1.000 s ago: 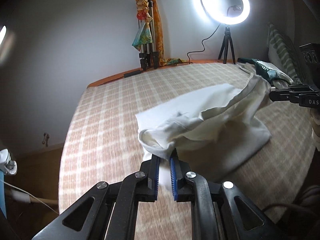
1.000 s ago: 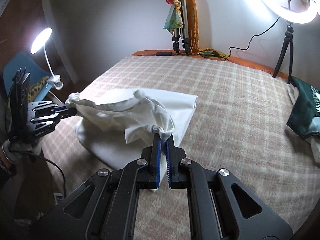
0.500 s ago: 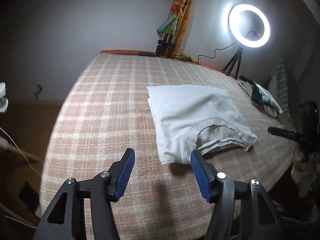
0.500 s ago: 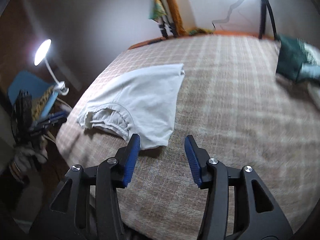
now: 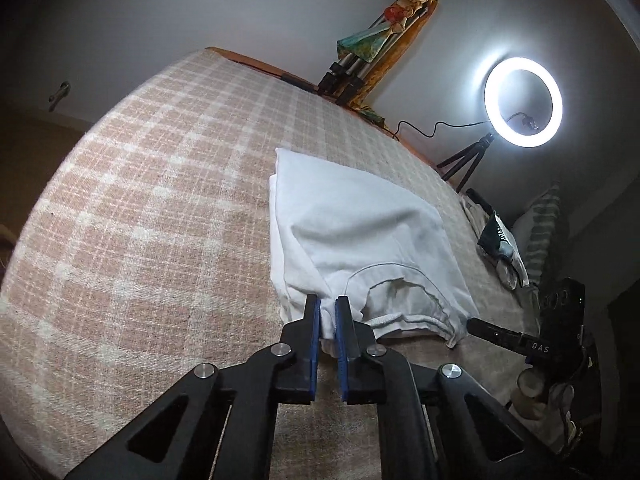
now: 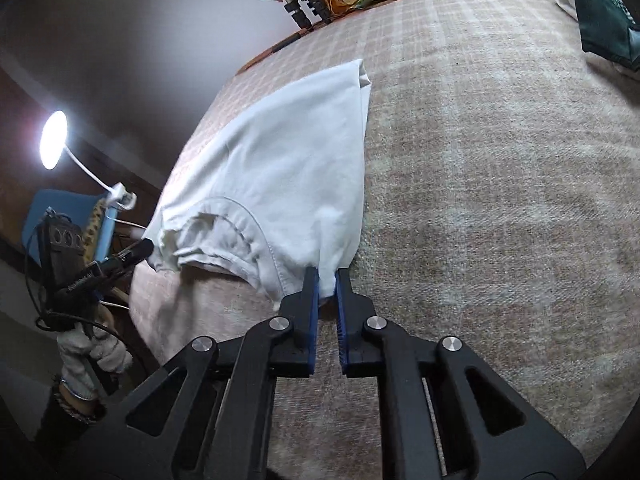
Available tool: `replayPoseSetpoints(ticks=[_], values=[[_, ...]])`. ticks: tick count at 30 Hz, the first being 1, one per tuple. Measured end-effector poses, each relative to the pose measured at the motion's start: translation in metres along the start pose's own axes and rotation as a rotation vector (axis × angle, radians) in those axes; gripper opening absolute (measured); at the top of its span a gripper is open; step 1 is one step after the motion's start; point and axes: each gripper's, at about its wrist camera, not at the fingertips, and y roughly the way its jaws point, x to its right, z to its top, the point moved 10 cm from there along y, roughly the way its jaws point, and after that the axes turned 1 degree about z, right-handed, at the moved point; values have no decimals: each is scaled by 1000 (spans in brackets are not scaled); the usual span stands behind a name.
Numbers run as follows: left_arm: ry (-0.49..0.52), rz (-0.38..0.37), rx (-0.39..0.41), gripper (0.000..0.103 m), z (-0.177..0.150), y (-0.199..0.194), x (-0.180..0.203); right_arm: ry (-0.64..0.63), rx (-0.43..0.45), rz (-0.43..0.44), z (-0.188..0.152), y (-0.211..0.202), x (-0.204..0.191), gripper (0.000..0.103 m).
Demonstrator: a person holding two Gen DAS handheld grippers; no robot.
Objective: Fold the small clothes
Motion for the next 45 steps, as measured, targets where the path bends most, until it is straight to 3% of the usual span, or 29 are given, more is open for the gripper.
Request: replayPoseSetpoints(ticks=[2,6,7,9,10,11,13,14,15,19,23,32,38,43,45], values=[[14,42,-9,4,0,-1,-6,36,13,66,5,-12,-3,6],[87,115,-83,4,-27,13,-19,29,9,61,2,-21,3,6],[110,133,-96,7,-33,15,-20,-14,-6,24,-1,-19,2,6],[124,132,-93,29,-39,14,-19,-98,-27,-34,-5,-16,-2,7],[121,125,-80,34,-38,10,-18,-118,-34,-35,-5,-17,-3,8],[123,129,-69,39,-37,7,-18,-135,-41,-24,-5,-17,-6,13],[126,134,-45,48,-31,1,-16,-157,-22,-25,4,-22,-7,34],[120,129,-32,55,-26,-3,-16,-162,0,-33,9,-24,-7,50],[110,120,-18,61,-22,-6,-15,-163,34,-36,19,-29,-6,57],[17,69,5,71,-5,-9,-16,-127,83,-29,47,-31,1,58],[-86,31,-21,72,-1,6,-22,-65,90,-27,77,-20,16,58],[-157,-32,-40,70,2,32,-23,55,24,39,106,34,43,58],[-144,-64,-54,57,4,44,-15,64,16,150,113,54,28,58],[-162,-93,-72,44,5,54,-9,53,-2,191,114,64,18,57],[-164,-87,-71,33,6,57,-10,65,-5,207,115,67,18,49]])
